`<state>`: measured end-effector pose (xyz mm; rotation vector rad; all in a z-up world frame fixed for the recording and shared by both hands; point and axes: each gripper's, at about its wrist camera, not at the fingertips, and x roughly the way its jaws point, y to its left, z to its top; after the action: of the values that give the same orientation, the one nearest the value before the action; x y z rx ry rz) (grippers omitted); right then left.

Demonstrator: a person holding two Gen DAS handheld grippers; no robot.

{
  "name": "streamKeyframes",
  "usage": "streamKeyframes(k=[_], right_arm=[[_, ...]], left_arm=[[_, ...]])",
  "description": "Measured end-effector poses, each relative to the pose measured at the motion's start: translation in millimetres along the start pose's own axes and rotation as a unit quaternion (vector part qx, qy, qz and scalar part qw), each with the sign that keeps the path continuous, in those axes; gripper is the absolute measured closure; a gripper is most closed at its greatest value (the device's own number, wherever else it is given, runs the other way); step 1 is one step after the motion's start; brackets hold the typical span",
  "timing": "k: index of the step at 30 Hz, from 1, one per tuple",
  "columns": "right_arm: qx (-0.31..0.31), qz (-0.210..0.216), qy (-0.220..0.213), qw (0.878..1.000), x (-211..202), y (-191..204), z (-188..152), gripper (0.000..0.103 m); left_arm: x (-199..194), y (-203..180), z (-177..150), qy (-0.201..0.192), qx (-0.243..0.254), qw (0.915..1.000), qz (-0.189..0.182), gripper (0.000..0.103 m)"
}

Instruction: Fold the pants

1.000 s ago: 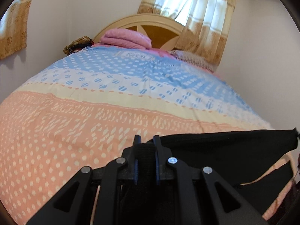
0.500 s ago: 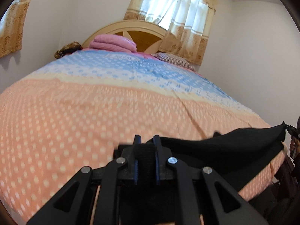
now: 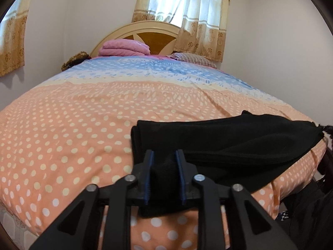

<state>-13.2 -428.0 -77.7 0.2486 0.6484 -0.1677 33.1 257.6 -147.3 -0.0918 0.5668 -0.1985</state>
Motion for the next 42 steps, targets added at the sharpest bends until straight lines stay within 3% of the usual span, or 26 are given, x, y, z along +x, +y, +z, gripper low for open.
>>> streamKeyframes(k=[2, 7, 13, 15, 19, 23, 27, 29, 32, 37, 42], right_arm=[[0.002, -0.011, -0.016, 1.0, -15.5, -0.6, 0.6, 0.048], [-0.012, -0.002, -0.049, 0.999, -41.6, 21.6, 6.6, 0.048], [-0.069, 0.073, -0.033, 0.994, -29.6, 97.7, 13.1, 0.048], [-0.096, 0.098, -0.02, 0.99, -19.3, 131.3, 12.6, 0.048], [-0.144, 0.146, 0.016, 0.979, 4.6, 200.9, 8.5, 0.048], [-0.189, 0.207, 0.063, 0.958, 37.5, 291.0, 2.0, 0.048], [-0.219, 0.25, 0.103, 0.938, 63.7, 363.6, -4.2, 0.048], [-0.246, 0.273, 0.121, 0.922, 71.5, 405.1, -14.4, 0.048], [-0.279, 0.296, 0.131, 0.904, 67.4, 445.6, -35.0, 0.048], [-0.35, 0.34, 0.149, 0.86, 53.7, 515.0, -83.6, 0.048], [-0.386, 0.353, 0.166, 0.836, 49.9, 561.2, -110.7, 0.048]], left_arm=[[-6.4, 2.1, -3.0, -0.005, 0.007, 0.9998, 0.017, 0.051], [-32.1, 18.3, -15.2, -0.007, 0.006, 0.9995, 0.031, 0.036], [-54.9, 42.2, -20.7, -0.017, -0.038, 0.996, 0.078, 0.037], [-63.4, 45.8, -16.7, -0.035, -0.057, 0.9946, 0.08, 0.037], [-60.7, 23.4, 1.1, -0.051, -0.05, 0.9948, 0.073, 0.036], [-40.0, -16.4, 19.0, -0.052, -0.034, 0.9969, 0.048, 0.035], [-17.3, -37.0, 18.0, -0.01, -0.013, 0.9978, 0.064, 0.035], [-20.8, -35.9, 9.7, -0.001, -0.014, 0.9976, 0.067, 0.035], [-41.5, -21.7, -6.7, 0.001, -0.02, 0.996, 0.087, 0.034], [-58.8, -16.1, -29.9, 0.015, -0.003, 0.9954, 0.095, 0.034], [-52.7, -23.1, -39.4, 0.015, 0.031, 0.9929, 0.114, 0.035]])
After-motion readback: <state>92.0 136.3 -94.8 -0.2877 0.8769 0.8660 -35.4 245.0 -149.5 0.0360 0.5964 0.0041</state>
